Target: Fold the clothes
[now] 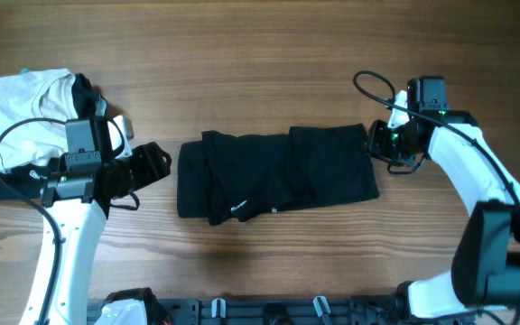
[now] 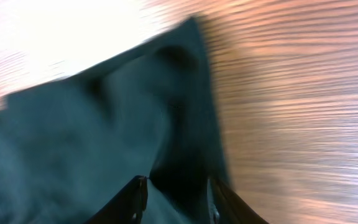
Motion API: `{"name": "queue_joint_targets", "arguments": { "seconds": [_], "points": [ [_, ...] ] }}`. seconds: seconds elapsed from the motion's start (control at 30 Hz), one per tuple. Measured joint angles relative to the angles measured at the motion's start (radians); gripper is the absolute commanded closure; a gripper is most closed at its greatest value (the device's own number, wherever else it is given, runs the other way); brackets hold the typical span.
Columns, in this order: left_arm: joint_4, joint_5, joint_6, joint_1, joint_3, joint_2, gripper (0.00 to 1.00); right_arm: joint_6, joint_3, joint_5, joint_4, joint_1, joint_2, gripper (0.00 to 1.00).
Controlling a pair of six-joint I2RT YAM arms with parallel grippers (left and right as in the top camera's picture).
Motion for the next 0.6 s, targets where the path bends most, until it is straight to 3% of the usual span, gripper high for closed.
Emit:
{"name": "queue_joint_targets", "arguments": {
  "seconds": [0.1, 0.13, 0.2, 0.4, 0.47, 0.6],
  "points": [
    [0.0, 0.015, 0.0, 0.0, 0.0, 0.03, 0.27, -0.016, 0.006, -0.08, -0.012, 0.063, -0.023, 0.74],
    [0.001, 0.027, 0.0, 0.0, 0.0, 0.051, 0.28, -0.018, 0.003, -0.087, -0.005, 0.101, -0.021, 0.6],
    [0.0, 0.05, 0.0, 0.0, 0.0, 0.106, 0.28, 0.019, -0.003, -0.017, -0.037, 0.174, 0.013, 0.49],
    [-0.005, 0.064, 0.0, 0.0, 0.0, 0.158, 0.28, 0.121, -0.01, 0.209, -0.086, 0.079, 0.051, 0.4],
    [0.002, 0.065, 0.0, 0.0, 0.0, 0.158, 0.28, 0.116, -0.01, 0.202, -0.086, 0.029, 0.037, 0.48],
    [0.016, 0.065, 0.0, 0.0, 0.0, 0.158, 0.27, 0.033, -0.005, 0.072, -0.082, -0.025, -0.039, 0.76]
  ]
}}
